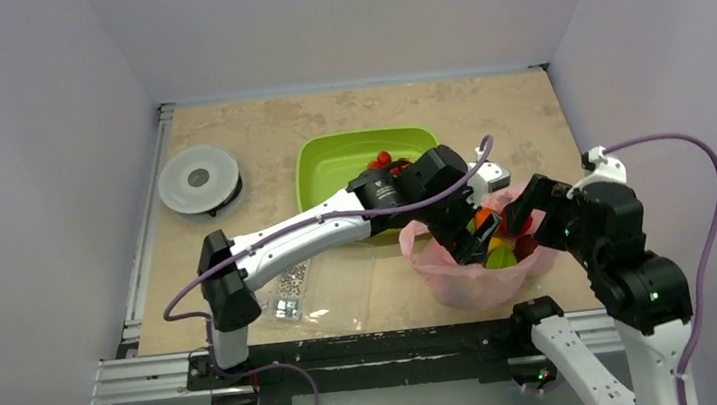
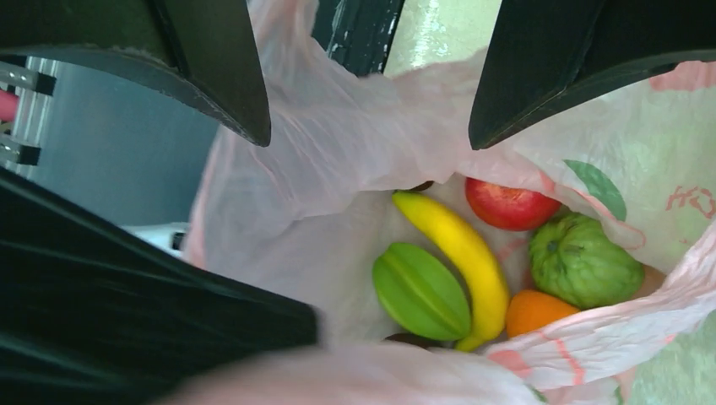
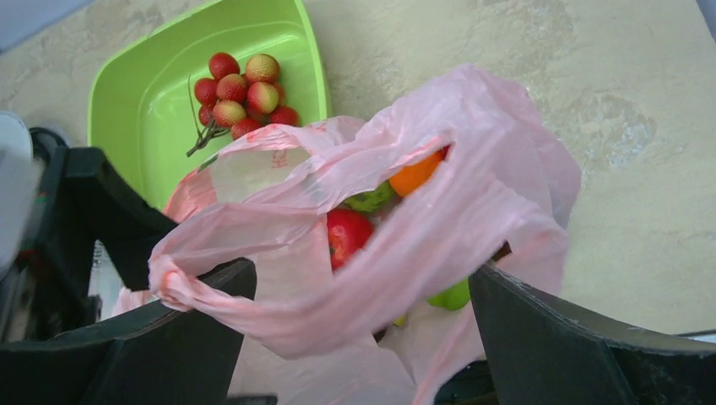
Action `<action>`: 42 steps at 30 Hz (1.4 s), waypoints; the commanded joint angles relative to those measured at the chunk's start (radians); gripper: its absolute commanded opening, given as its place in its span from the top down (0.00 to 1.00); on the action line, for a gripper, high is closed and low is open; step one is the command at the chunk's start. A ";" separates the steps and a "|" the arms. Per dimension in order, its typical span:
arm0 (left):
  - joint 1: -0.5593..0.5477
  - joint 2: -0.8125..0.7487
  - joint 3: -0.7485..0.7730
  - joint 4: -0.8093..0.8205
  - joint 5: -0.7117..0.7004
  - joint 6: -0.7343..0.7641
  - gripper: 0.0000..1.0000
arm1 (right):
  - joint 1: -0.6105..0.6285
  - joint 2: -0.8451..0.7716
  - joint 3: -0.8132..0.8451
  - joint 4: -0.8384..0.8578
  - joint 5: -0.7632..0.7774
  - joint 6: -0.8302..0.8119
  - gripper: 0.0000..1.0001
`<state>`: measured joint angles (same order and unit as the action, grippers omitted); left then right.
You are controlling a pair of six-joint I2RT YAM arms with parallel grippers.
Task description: Take the fake fruits out of the plastic bag
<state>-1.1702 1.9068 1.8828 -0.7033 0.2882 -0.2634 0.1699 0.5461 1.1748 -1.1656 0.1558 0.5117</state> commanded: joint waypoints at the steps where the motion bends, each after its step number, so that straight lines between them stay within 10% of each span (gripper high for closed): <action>1: -0.019 -0.114 -0.032 0.024 0.083 0.060 0.12 | 0.000 0.129 0.107 0.026 -0.029 -0.050 0.01; 8: -0.105 -0.149 -0.194 0.200 -0.016 0.146 0.21 | 0.000 0.184 0.042 0.184 -0.004 0.195 0.09; 15: -0.143 -0.137 -0.399 0.267 -0.124 0.164 0.34 | 0.000 0.230 -0.041 0.385 0.107 0.360 0.48; 24: -0.159 -0.155 -0.607 0.296 -0.064 0.123 0.34 | -0.001 0.338 0.021 0.375 0.385 0.204 0.72; 34: -0.150 -0.285 -0.346 0.184 0.165 0.123 0.06 | 0.000 0.277 0.193 -0.027 -0.119 -0.020 0.03; 42: -0.141 -0.404 -0.323 0.154 0.320 0.192 0.01 | 0.000 0.110 0.157 -0.219 -0.225 0.055 0.01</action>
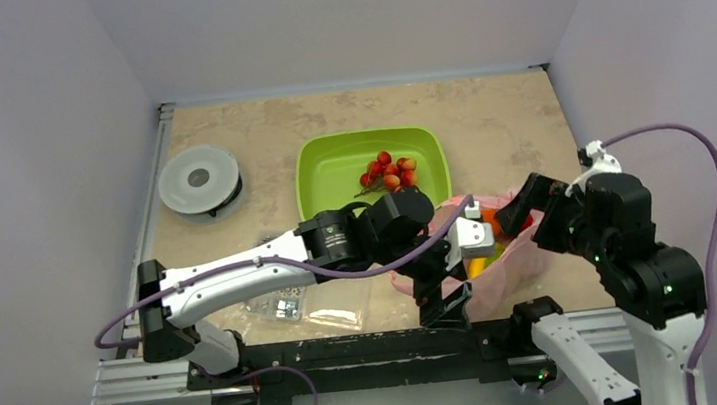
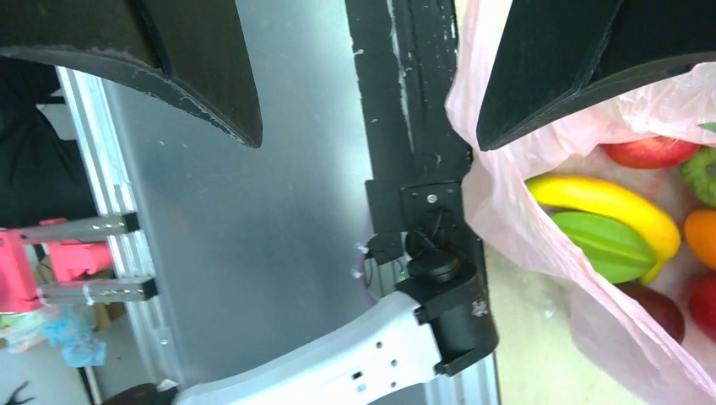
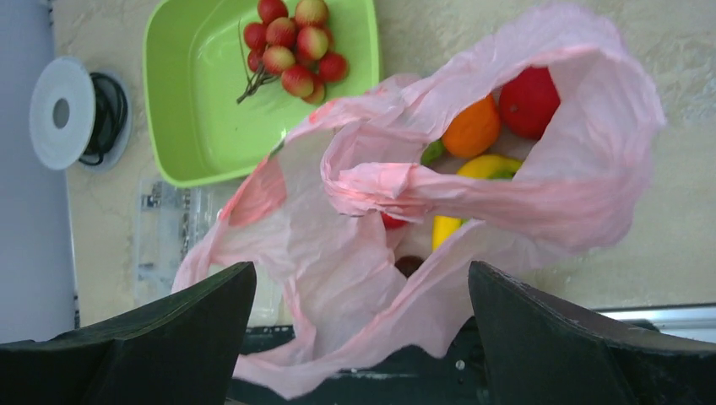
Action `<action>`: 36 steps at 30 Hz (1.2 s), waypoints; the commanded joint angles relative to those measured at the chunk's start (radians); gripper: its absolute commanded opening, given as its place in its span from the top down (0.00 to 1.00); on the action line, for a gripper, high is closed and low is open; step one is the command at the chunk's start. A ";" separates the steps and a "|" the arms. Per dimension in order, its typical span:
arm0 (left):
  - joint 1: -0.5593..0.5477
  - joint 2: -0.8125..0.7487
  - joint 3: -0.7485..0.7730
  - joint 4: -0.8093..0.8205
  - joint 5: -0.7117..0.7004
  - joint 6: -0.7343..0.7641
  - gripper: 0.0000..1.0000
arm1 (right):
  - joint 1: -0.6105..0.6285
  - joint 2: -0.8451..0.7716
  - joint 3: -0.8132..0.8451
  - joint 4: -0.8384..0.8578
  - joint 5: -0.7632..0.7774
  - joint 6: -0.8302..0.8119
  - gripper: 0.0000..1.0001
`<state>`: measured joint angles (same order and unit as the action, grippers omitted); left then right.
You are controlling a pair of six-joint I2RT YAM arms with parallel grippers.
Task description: Take the fake fruits out of the plastic bag
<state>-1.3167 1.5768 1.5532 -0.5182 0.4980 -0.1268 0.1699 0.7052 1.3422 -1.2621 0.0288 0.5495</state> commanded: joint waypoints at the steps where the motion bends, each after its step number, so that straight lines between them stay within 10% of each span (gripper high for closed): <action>1: 0.007 -0.085 0.006 -0.034 0.104 0.060 0.01 | 0.000 -0.061 -0.030 -0.124 -0.128 0.012 0.02; 6: 0.044 -0.103 0.040 -0.051 -0.012 0.025 0.02 | 0.000 -0.089 -0.134 -0.125 -0.117 0.024 0.24; 14: 0.123 -0.018 0.093 -0.019 -0.141 -0.143 0.09 | 0.000 -0.079 -0.298 -0.048 0.116 0.184 0.08; 18: 0.138 0.072 0.148 0.041 -0.145 -0.196 0.23 | 0.000 -0.214 -0.447 -0.001 0.152 0.310 0.97; 29: 0.139 0.330 0.307 0.038 -0.216 -0.232 0.93 | 0.000 -0.315 -0.414 -0.018 0.145 0.314 1.00; 36: 0.125 0.419 0.302 0.024 -0.379 -0.309 0.93 | 0.000 -0.311 -0.382 -0.013 0.168 0.291 1.00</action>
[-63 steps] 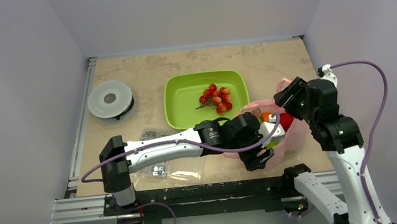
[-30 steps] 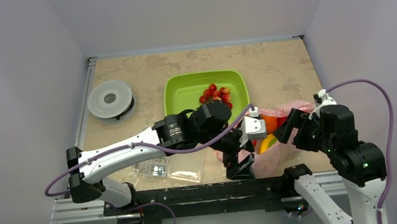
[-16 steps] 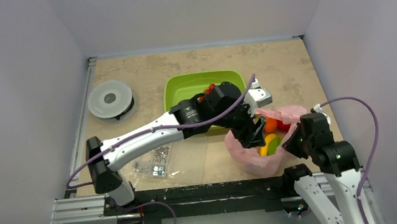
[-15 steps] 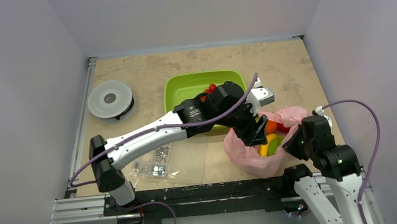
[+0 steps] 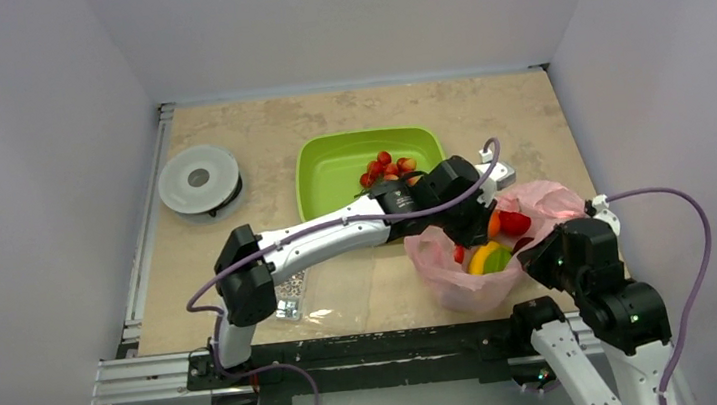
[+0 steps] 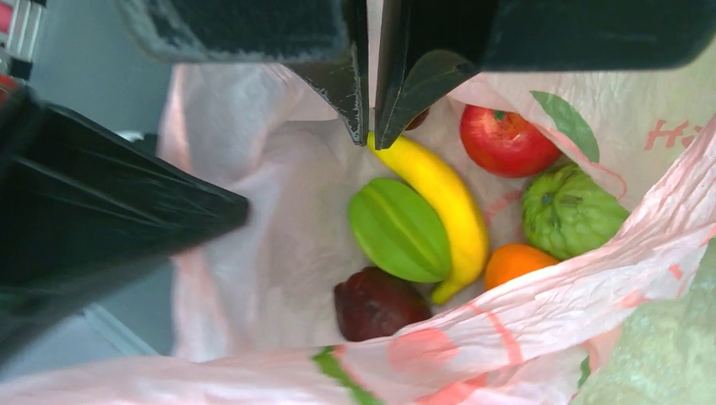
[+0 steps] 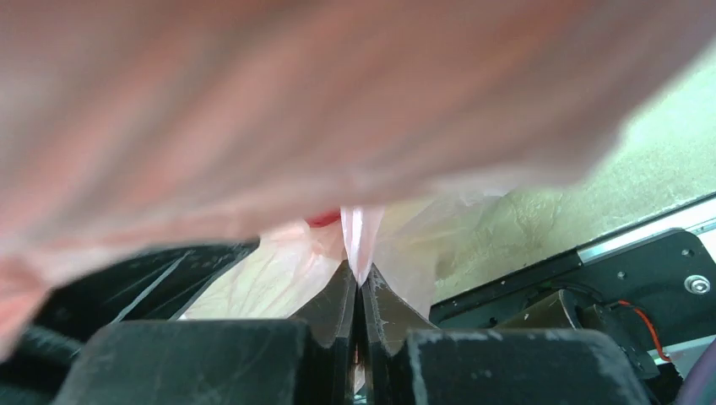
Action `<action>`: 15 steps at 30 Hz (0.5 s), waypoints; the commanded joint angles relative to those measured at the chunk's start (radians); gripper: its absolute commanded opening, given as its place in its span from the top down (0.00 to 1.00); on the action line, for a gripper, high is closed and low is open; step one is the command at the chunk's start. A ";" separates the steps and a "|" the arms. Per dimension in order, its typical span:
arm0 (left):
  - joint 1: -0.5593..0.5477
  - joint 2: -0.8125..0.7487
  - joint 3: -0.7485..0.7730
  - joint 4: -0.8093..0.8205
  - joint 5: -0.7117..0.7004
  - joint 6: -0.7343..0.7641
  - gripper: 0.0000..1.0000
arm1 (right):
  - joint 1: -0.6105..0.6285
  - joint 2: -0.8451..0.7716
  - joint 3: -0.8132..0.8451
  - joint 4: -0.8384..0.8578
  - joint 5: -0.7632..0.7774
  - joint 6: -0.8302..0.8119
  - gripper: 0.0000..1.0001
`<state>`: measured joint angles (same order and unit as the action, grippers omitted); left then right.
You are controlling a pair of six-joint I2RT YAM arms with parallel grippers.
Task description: Take the fake fruits out of the plastic bag
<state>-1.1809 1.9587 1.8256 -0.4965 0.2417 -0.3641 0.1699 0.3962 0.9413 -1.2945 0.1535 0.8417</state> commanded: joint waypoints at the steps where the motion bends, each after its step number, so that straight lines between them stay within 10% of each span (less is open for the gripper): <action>1: -0.015 0.046 0.030 0.003 -0.157 -0.097 0.91 | 0.000 -0.003 0.018 0.024 0.038 -0.001 1.00; 8: -0.063 0.127 0.065 -0.005 -0.310 -0.156 0.65 | 0.000 -0.008 0.003 0.040 0.008 -0.010 1.00; 15: -0.064 0.254 0.158 -0.049 -0.382 -0.176 0.63 | 0.000 -0.005 0.025 0.036 0.009 -0.031 1.00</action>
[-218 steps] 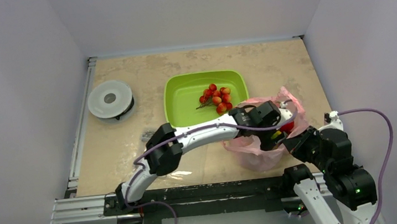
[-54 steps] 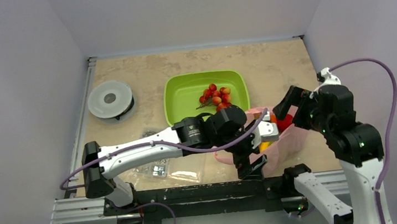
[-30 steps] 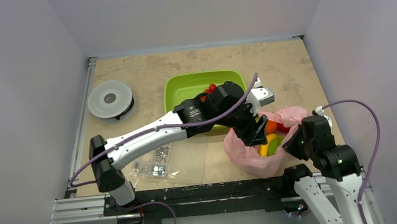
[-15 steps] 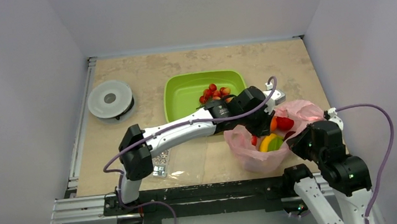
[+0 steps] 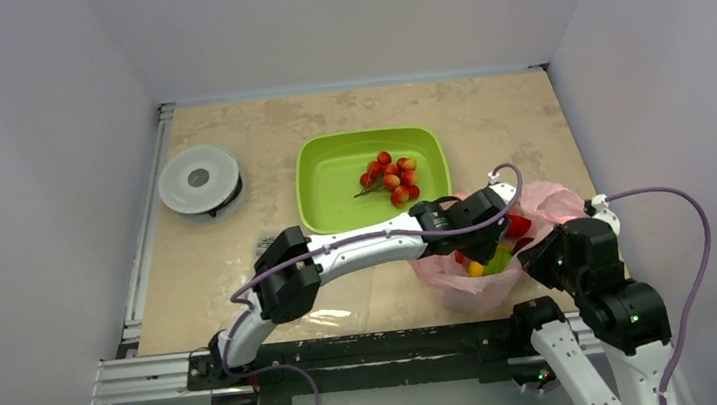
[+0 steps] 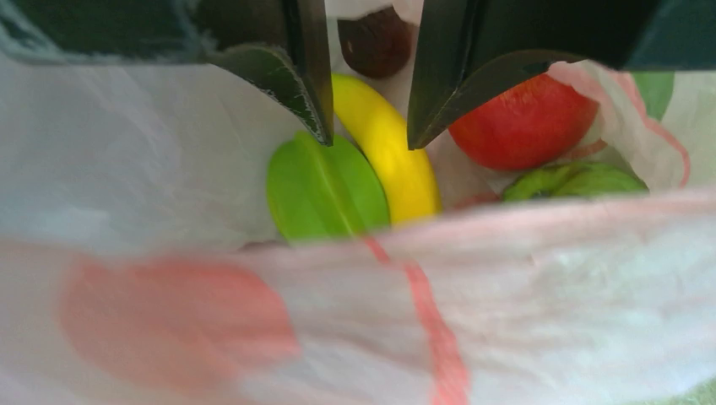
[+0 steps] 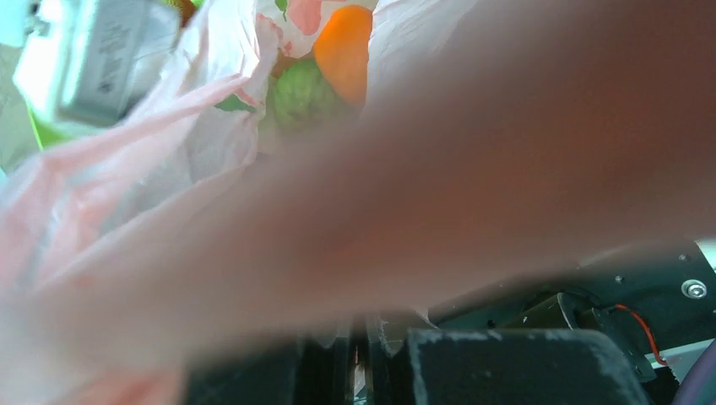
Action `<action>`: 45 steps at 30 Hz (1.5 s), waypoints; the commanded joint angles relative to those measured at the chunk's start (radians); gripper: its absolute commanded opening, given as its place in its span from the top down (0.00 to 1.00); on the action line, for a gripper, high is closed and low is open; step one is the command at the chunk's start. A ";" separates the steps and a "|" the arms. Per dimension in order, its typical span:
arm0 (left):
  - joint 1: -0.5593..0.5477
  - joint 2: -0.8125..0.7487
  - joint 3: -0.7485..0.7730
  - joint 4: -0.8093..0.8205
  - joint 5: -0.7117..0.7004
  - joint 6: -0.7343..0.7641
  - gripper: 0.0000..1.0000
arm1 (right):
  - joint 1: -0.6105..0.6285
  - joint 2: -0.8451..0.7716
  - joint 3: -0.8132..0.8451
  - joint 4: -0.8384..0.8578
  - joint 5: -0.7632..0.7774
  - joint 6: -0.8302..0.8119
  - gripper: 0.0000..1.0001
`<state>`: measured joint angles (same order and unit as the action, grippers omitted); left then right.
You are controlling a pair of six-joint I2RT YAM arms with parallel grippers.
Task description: Take the fake fruits out of the plastic bag
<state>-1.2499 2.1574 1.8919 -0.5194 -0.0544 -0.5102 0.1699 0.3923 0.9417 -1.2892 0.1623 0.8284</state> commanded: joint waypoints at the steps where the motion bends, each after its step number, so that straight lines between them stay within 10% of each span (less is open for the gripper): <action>1: 0.004 0.071 0.113 -0.037 -0.093 -0.032 0.61 | 0.000 -0.003 0.023 0.029 0.001 -0.021 1.00; 24: -0.017 0.311 0.209 -0.088 -0.221 0.024 0.42 | -0.001 -0.001 0.042 0.030 0.003 -0.033 1.00; 45: -0.007 0.011 0.120 -0.010 0.118 0.111 0.87 | 0.000 -0.029 0.037 0.036 0.037 -0.033 1.00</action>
<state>-1.2636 2.3074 2.0254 -0.5858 -0.0689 -0.4152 0.1699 0.3771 0.9672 -1.2861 0.1669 0.8032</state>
